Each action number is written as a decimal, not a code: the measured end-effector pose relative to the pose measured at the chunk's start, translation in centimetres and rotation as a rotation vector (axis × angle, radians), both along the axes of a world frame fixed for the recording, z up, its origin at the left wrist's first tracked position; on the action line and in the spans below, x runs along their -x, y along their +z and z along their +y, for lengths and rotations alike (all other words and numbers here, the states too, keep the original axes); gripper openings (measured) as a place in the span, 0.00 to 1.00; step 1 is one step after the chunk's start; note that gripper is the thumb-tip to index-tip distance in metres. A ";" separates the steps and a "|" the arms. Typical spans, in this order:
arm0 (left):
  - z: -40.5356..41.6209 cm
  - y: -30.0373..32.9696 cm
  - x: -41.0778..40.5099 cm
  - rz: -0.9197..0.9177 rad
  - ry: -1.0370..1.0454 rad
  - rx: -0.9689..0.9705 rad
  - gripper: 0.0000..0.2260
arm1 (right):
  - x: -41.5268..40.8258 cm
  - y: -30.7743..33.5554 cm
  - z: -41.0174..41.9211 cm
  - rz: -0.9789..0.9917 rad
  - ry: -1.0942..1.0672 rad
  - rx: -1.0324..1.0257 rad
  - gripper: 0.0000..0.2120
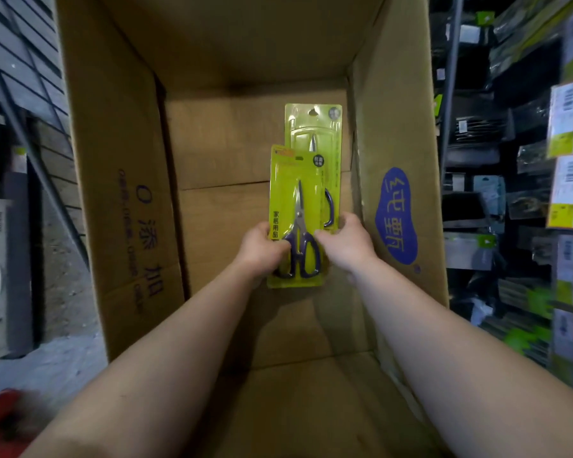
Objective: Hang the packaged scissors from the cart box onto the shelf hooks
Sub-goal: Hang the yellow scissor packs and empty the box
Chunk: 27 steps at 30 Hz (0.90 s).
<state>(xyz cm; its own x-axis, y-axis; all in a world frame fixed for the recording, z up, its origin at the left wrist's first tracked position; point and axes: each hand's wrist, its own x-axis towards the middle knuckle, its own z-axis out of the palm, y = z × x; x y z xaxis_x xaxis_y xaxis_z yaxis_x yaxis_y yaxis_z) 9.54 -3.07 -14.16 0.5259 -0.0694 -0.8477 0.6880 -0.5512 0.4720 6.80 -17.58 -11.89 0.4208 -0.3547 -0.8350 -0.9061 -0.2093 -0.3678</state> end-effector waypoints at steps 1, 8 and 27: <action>0.2 0.4 0.4 0.027 0.006 0.033 0.12 | 0.2 -0.3 0.3 0.003 -0.060 -0.028 0.33; 1.4 1.4 1.0 0.125 -0.066 0.149 0.09 | 1.5 -0.4 0.8 -0.028 -0.187 -0.178 0.13; -5.3 -2.3 -5.2 0.021 0.115 0.150 0.14 | 6.6 -1.9 0.5 0.204 -0.343 -0.054 0.07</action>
<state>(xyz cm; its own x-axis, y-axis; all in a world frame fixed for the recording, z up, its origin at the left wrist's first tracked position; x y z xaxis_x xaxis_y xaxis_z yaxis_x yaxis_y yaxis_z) 14.74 -8.34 -16.44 0.5202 -0.1362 -0.8431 0.7527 -0.3933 0.5280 0.15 -17.03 -13.83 0.1089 -0.3990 -0.9104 -0.9756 0.1330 -0.1750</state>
